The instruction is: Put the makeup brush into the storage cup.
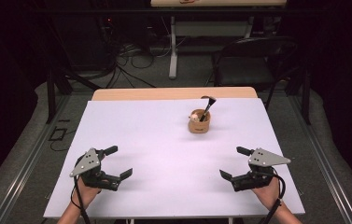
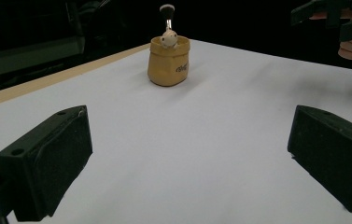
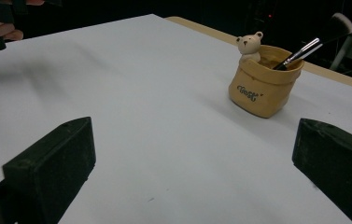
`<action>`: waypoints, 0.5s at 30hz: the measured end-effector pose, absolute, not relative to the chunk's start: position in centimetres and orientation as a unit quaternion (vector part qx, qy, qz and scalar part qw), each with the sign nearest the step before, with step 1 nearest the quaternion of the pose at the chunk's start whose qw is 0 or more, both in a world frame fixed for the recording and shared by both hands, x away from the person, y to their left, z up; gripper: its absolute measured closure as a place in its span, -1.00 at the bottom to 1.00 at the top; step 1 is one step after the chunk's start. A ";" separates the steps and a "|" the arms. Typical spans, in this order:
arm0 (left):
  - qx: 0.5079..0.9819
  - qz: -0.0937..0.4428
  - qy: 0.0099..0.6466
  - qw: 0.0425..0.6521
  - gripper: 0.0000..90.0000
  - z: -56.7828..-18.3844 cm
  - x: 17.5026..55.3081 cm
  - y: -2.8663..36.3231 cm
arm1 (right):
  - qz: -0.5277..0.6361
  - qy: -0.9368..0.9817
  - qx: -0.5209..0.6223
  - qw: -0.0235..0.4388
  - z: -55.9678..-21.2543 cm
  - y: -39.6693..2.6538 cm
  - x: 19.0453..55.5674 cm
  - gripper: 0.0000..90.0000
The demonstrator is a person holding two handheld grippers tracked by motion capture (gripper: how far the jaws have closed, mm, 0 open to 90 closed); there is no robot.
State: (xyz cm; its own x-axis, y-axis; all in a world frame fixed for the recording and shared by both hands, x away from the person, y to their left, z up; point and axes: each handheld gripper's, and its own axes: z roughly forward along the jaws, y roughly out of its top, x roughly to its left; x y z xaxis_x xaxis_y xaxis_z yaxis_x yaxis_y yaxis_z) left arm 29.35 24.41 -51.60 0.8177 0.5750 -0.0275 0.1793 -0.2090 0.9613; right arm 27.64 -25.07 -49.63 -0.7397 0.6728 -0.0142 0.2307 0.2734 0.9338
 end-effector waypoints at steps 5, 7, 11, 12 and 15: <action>0.758 0.173 0.254 0.575 -1.00 -51.7 29.0 24.6 | 0.527 0.768 0.296 0.213 -49.6 -25.2 27.5 -1.00; 0.760 0.167 0.250 0.575 -1.00 -51.7 28.9 24.7 | 0.525 0.769 0.297 0.212 -49.7 -25.3 27.4 -1.00; 0.759 0.171 0.253 0.575 -1.00 -51.7 28.9 24.8 | 0.527 0.767 0.299 0.213 -49.7 -25.4 27.3 -1.00; 0.759 0.170 0.253 0.575 -1.00 -51.7 28.9 24.7 | 0.523 0.770 0.298 0.213 -49.7 -25.5 27.3 -1.00; 0.764 0.164 0.247 0.573 -1.00 -51.7 28.9 24.7 | 0.525 0.768 0.298 0.216 -49.6 -25.6 27.2 -1.00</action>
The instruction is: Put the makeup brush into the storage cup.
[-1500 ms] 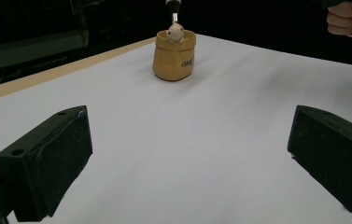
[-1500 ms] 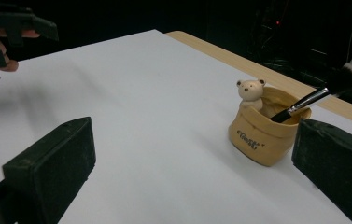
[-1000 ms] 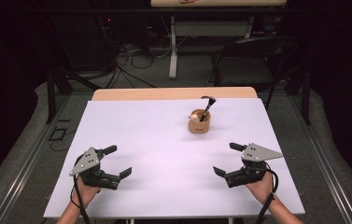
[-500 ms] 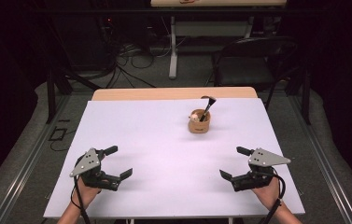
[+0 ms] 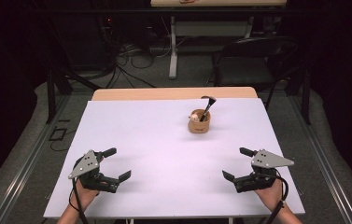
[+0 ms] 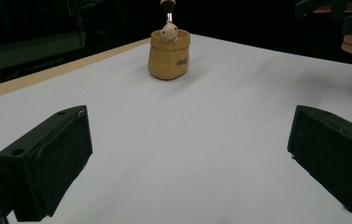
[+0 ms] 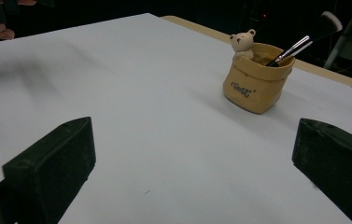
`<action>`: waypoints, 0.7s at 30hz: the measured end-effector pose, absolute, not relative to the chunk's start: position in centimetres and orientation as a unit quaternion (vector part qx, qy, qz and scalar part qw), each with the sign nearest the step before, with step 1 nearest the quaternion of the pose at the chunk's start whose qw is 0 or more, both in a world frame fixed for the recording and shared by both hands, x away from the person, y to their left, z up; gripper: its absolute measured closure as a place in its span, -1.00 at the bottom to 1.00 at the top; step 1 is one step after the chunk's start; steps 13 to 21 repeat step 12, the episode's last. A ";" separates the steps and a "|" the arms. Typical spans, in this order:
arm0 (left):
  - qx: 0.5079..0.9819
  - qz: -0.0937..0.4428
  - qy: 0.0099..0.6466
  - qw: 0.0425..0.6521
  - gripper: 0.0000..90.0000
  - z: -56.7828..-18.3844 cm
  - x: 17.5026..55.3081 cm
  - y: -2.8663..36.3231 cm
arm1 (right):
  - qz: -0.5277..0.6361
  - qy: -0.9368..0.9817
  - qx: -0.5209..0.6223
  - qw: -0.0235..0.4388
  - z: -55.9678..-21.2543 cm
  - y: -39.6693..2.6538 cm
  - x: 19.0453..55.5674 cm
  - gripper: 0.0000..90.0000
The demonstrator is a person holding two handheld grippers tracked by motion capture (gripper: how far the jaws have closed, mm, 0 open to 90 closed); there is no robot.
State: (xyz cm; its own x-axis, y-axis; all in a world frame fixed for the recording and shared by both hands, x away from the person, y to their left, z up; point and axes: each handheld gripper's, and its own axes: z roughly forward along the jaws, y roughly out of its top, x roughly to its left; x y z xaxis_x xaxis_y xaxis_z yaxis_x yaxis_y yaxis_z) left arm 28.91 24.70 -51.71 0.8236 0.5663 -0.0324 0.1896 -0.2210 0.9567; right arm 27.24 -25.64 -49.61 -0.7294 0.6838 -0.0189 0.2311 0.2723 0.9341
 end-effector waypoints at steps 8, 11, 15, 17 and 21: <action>0.767 0.164 0.245 0.570 -1.00 -51.8 29.1 24.6 | 0.521 0.769 0.302 0.216 -49.8 -25.8 27.4 -1.00; 0.767 0.162 0.245 0.570 -1.00 -51.9 29.2 24.6 | 0.518 0.771 0.302 0.215 -49.9 -25.7 27.4 -1.00; 0.767 0.167 0.247 0.569 -1.00 -51.9 29.2 24.5 | 0.519 0.771 0.301 0.214 -49.9 -25.7 27.4 -1.00; 0.767 0.167 0.247 0.569 -1.00 -51.9 29.2 24.5 | 0.519 0.771 0.301 0.214 -49.9 -25.7 27.4 -1.00; 0.767 0.167 0.247 0.569 -1.00 -51.9 29.2 24.5 | 0.519 0.771 0.301 0.214 -49.9 -25.7 27.4 -1.00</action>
